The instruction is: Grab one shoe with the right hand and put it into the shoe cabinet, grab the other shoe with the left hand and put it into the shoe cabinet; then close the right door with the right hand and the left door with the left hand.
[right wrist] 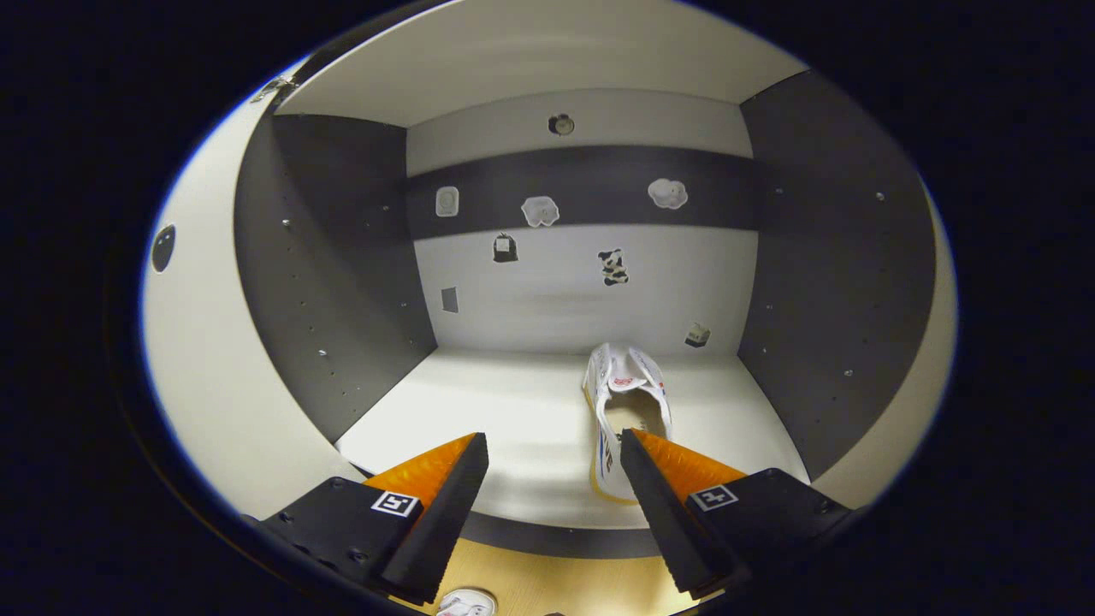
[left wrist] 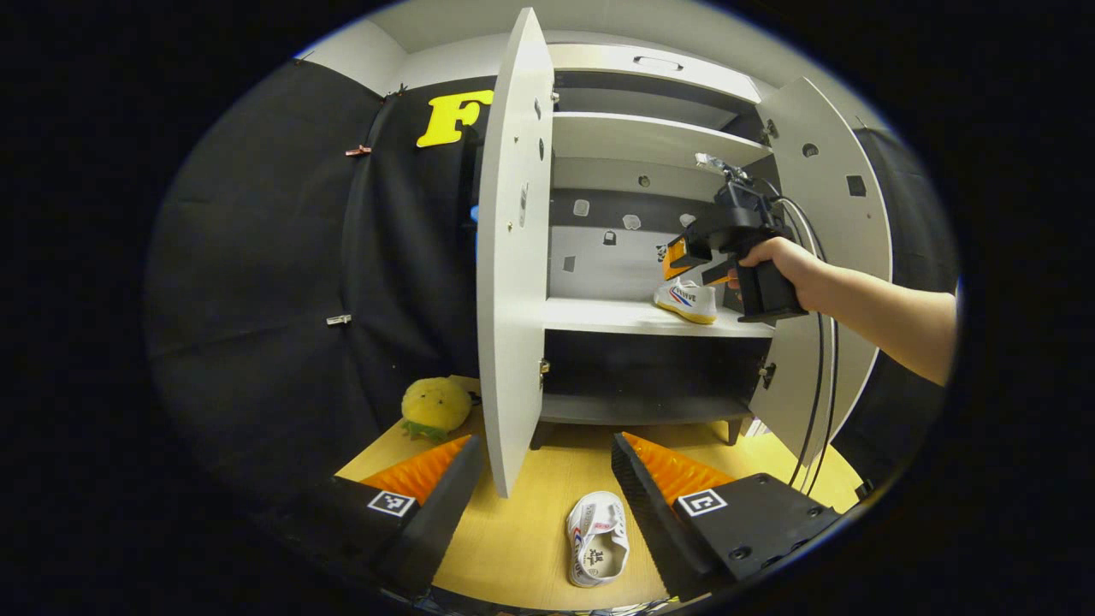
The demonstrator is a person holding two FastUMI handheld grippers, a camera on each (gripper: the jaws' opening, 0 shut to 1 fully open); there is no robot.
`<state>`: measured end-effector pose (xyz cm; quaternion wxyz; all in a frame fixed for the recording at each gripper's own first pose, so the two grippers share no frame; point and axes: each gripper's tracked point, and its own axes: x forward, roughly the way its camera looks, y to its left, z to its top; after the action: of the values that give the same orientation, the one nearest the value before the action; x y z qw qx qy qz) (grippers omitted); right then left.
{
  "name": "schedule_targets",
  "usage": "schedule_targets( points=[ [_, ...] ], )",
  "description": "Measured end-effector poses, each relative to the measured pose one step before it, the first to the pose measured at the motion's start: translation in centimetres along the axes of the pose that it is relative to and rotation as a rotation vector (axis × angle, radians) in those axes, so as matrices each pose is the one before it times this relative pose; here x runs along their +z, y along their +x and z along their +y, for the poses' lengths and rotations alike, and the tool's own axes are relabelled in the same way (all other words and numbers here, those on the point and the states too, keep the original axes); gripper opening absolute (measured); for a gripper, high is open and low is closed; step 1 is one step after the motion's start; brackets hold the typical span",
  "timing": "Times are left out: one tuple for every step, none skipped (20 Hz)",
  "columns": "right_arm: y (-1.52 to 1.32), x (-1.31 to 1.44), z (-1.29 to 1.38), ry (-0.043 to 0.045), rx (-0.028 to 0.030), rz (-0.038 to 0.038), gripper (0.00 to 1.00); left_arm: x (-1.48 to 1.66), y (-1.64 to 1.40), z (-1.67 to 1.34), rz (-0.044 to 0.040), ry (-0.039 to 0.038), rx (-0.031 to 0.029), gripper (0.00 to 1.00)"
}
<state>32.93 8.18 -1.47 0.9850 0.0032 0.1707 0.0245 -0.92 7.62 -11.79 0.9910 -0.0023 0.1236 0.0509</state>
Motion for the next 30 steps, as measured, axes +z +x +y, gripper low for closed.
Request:
schedule_targets(
  points=[
    [-1.403,-0.168,0.028,0.00417,0.00479,-0.01936,0.98,-0.335,0.06,-0.311,0.00716,-0.00314,-0.00914,0.95],
    [-1.36,-0.139,0.05,0.00672,0.00166,-0.01939,0.99,-0.317,0.192,-0.267,0.00765,-0.00388,-0.00978,0.95],
    [-1.236,-0.235,0.006,0.00657,0.00122,-0.01983,0.99,-0.327,0.195,-0.312,0.00753,-0.00355,-0.0084,0.95],
    [-1.21,-0.292,0.053,0.002,0.00296,-0.01926,0.99,-0.269,0.23,-0.21,0.00589,-0.00358,-0.0078,0.96],
    [-0.977,-0.38,-0.086,-0.00016,-0.00083,-0.0134,0.99,-0.296,0.18,-0.228,0.00378,-0.00358,-0.00919,0.96],
    [-1.244,-0.459,-0.154,-0.00182,-0.00287,-0.01262,0.99,-0.107,0.248,-0.229,0.0007,-0.00204,-0.01079,0.95],
    [-1.192,-0.501,-0.17,0.00143,-0.00431,-0.00872,0.98,-0.184,0.309,-0.17,0.00049,0.00054,-0.00947,0.95],
    [-1.144,-0.479,-0.167,0.00398,-0.00242,-0.00943,0.99,-0.225,0.232,-0.109,0.0004,0.00348,-0.00803,0.95],
    [-1.027,-0.604,-0.151,0.00494,0.00151,-0.00369,0.98,-0.359,0.329,-0.037,0.00358,0.00301,-0.00607,0.95],
    [-0.92,-0.79,-0.268,0.00685,-0.00435,0.00188,0.99,-0.327,0.4,0.019,0.00473,-0.00075,-0.00662,0.95],
    [-0.867,-0.935,-0.377,0.002,-0.00544,0.00709,0.99,-0.486,0.411,-0.002,0.00574,-0.00563,-0.00754,0.95],
    [-0.762,-1.307,-0.514,-0.00464,-0.01218,0.0165,0.99,-0.566,0.477,-0.008,0.01255,-0.0101,-0.01018,0.95],
    [-0.867,-1.558,-0.689,-0.01014,-0.01501,0.02531,0.98,-0.884,0.419,0.067,0.01538,-0.00777,-0.00979,0.95],
    [-0.713,-1.837,-0.555,-0.00796,-0.01364,0.03094,0.98,-0.863,0.493,0.226,0.01734,-0.0034,-0.00455,0.95],
    [-0.79,-1.96,-0.525,-0.00471,-0.00956,0.03674,0.99,-1.012,0.603,0.339,0.02332,-0.0017,-0.00459,0.95],
    [-0.795,-2.325,-0.553,-0.00283,-0.01212,0.04209,0.98,-1.228,0.502,0.162,0.02706,-0.00227,-0.01258,0.96],
    [-0.771,-2.269,-0.667,-0.00102,-0.01701,0.04589,0.99,-1.469,0.543,0.215,0.03307,-0.00353,-0.01099,0.96],
    [-0.635,-2.377,-0.718,0.00038,-0.01633,0.04343,0.99,-1.402,0.386,0.299,0.03343,-0.00175,-0.00838,0.96],
    [-0.613,-2.109,-0.602,0.00252,-0.01779,0.04,0.99,-1.646,0.345,0.376,0.0344,0.00036,-0.00624,0.96],
    [-0.43,-2.175,-0.712,0.00185,-0.02049,0.03793,0.99,-1.376,0.468,0.298,0.03261,0.00184,-0.009,0.96],
    [-0.458,-2.051,-0.508,0.00108,-0.01548,0.0353,0.99,-1.28,0.531,0.32,0.02981,0.00473,-0.01025,0.96],
    [-0.266,-1.921,-0.371,0.00218,-0.01446,0.03417,0.99,-1.186,0.575,0.183,0.02873,0.0093,-0.0103,0.96],
    [-0.222,-1.656,-0.4,0.00498,-0.0153,0.03155,0.99,-1.005,0.659,0.1,0.02593,0.01325,-0.01342,0.96],
    [-0.098,-1.624,-0.204,0.00605,-0.00992,0.03322,0.99,-0.96,0.771,-0.016,0.02657,0.00831,-0.02242,0.96],
    [-0.164,-1.501,-0.162,0.00584,-0.00858,0.03184,0.99,-1.204,0.877,-0.232,0.0301,-0.00715,-0.03261,0.96],
    [-0.239,-1.486,-0.066,0.00095,-0.00783,0.03042,0.99,-1.248,0.888,-0.109,0.03927,-0.01032,-0.0273,0.96],
    [-0.286,-0.953,-0.1,-0.00118,-0.00659,0.02032,0.99,-0.927,0.856,-0.034,0.03479,0.00137,-0.02176,0.96],
    [-0.267,-1.02,0.08,-0.00299,-0.0024,0.01922,0.99,-0.699,0.619,-0.099,0.02277,0.01835,-0.02153,0.96],
    [-0.325,-0.831,-0.165,-0.001,-0.01023,0.01329,0.99,-0.17,0.452,-0.093,0.01248,0.03056,-0.01055,0.95],
    [-0.264,-0.611,-0.265,0.00598,-0.01643,0.00651,0.99,-0.353,0.693,0.153,0.00712,0.02656,-0.00217,0.96]
  ],
)
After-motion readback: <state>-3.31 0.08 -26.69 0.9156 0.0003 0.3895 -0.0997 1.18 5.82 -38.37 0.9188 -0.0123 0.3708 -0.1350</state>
